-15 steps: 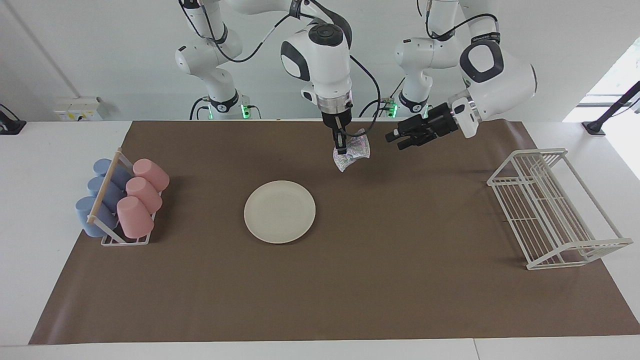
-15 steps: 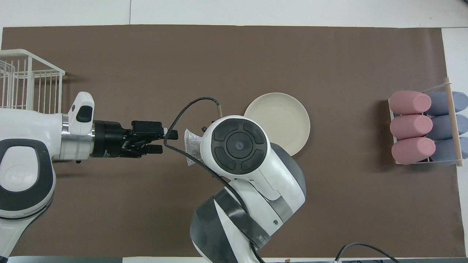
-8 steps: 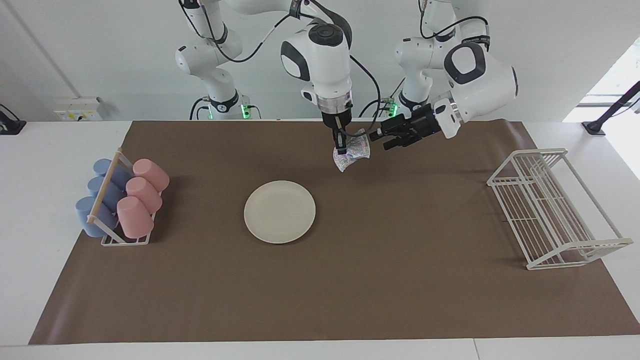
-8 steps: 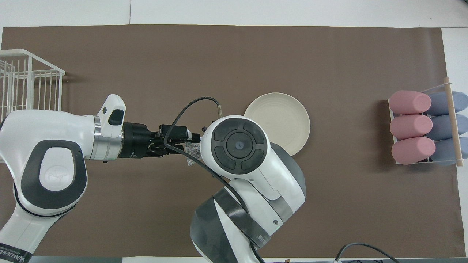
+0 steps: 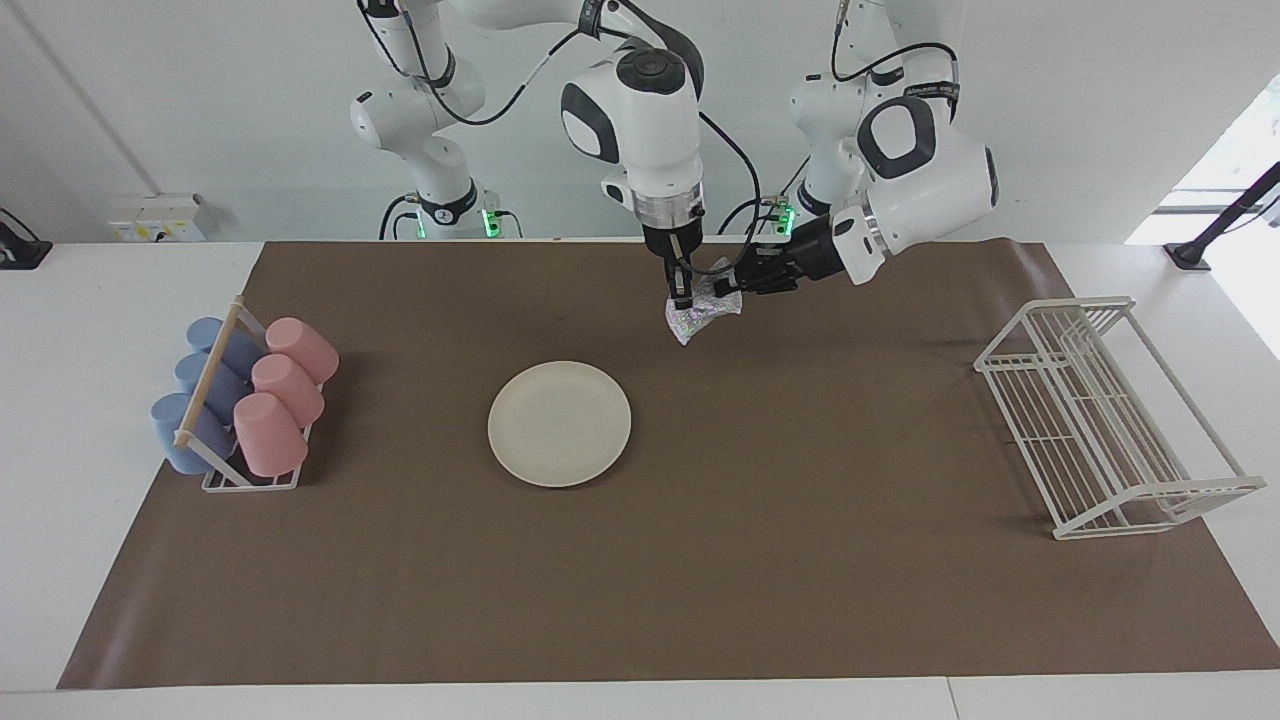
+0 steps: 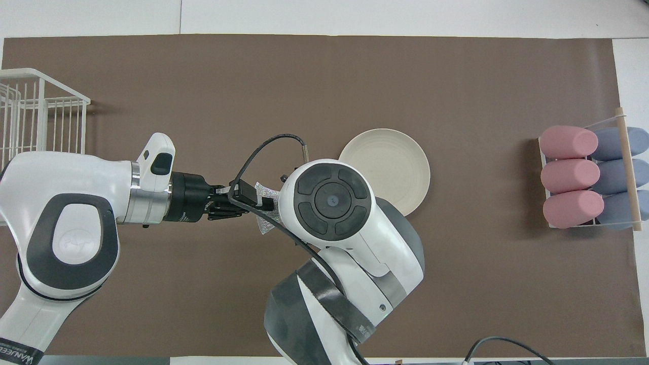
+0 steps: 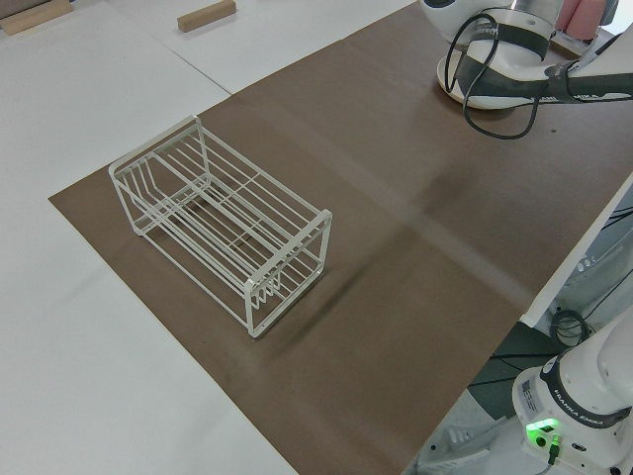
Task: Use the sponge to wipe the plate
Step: 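Pull the sponge away with the left gripper while the right gripper withdraws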
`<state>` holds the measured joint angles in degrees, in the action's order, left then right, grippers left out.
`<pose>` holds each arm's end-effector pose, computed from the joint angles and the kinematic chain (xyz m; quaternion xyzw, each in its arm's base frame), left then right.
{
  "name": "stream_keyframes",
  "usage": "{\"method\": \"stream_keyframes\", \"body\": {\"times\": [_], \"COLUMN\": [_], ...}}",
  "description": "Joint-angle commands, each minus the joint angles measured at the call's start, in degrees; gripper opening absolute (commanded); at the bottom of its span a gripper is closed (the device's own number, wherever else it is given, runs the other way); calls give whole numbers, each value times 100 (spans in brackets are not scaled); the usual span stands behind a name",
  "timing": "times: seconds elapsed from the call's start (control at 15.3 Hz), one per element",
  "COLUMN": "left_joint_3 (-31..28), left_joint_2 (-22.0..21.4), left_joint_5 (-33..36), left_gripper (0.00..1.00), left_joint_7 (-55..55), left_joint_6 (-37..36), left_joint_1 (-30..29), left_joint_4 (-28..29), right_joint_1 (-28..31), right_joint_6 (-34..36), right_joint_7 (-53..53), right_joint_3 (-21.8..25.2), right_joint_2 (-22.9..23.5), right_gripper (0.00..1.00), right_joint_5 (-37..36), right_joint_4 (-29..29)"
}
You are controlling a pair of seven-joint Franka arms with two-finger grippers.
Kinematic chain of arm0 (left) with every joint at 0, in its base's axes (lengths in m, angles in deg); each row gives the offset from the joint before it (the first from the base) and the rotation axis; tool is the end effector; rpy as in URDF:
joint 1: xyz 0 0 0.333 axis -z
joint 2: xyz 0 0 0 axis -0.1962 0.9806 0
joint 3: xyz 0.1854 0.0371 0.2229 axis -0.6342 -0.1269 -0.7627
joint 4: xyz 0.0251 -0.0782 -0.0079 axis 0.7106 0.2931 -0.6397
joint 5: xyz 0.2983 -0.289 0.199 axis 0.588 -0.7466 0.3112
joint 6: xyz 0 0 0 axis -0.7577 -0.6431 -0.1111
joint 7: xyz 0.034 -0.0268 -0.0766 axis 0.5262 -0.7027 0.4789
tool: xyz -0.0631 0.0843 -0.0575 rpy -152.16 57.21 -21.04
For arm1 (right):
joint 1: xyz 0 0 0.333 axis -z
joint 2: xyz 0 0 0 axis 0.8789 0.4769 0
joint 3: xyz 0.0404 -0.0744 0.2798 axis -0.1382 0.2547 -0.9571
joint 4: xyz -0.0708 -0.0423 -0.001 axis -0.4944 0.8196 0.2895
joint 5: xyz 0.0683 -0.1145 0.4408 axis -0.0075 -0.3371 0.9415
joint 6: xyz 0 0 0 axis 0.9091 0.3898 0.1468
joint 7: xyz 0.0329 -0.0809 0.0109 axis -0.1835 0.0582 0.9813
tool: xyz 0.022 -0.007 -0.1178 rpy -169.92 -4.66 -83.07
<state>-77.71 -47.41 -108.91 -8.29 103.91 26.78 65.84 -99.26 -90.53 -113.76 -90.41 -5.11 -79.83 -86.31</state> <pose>0.5299 -0.2520 0.4024 0.8917 0.0809 -0.1020 0.4335 0.5286 0.4599 0.4371 -0.7019 0.7073 0.0406 0.0731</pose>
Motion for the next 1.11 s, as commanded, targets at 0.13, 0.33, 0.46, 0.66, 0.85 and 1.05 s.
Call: {"method": "stream_keyframes", "body": {"times": [0.13,0.33,0.46,0.66,0.85,1.05], "left_joint_3": [-70,-79,-88,-88,-88,-88], "left_joint_2": [-10,-10,-10,8,113,148], "left_joint_5": [-75,-75,-31,554,1469,2470], "left_gripper": [0,0,0,0,0,0], "left_joint_7": [224,251,277,758,1252,1436], "left_joint_6": [-240,-354,-363,-355,-521,-942], "left_joint_1": [0,-78,-157,-245,-377,-623], "left_joint_4": [-26,-26,-35,-148,-403,-675], "right_joint_1": [92,232,495,1039,1654,2287], "right_joint_6": [84,425,777,1260,1393,1876], "right_joint_7": [-38,916,2380,4334,5872,7935], "right_joint_3": [-43,-16,-16,-8,1,10], "right_joint_2": [5,-101,-320,-549,-715,-1005], "right_gripper": [0,56,59,100,100,100], "right_joint_5": [-119,-146,-155,-172,-163,-163], "right_joint_4": [68,-29,-230,-354,-336,-328]}}
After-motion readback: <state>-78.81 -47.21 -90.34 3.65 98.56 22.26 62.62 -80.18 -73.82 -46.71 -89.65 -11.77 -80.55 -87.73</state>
